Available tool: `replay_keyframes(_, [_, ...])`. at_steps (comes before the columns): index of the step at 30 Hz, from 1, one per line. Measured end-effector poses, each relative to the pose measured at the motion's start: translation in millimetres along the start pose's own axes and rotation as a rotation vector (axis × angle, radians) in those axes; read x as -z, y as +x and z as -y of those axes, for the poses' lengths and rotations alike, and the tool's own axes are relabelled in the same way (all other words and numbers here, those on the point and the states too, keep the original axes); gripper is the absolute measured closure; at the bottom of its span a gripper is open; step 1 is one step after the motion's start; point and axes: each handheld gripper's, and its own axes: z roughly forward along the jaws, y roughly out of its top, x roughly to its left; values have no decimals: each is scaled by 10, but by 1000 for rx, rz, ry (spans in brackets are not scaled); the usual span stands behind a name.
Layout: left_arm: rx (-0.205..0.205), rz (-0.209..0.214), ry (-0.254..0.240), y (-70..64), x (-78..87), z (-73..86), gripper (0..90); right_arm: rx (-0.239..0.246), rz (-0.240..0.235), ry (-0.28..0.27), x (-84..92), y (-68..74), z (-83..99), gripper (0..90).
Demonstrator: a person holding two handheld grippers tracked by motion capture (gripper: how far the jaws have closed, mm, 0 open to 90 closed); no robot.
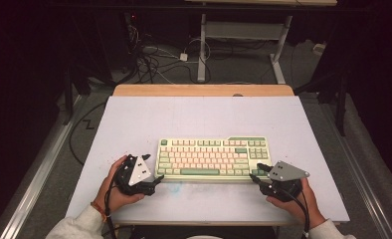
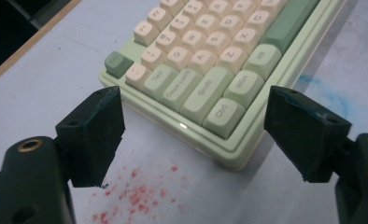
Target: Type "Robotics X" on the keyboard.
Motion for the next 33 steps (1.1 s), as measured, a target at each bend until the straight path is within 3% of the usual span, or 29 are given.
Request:
replay_keyframes(7, [25, -4, 14, 14, 81, 109, 194, -7, -29, 27, -14, -59, -72, 815])
replay_keyframes(12, [29, -4, 30, 12, 106, 155, 194, -6, -44, 29, -36, -95, -151, 886])
replay_keyframes(33, [36, 8, 47, -2, 82, 168, 195, 46, -91, 57, -336, -100, -465, 900])
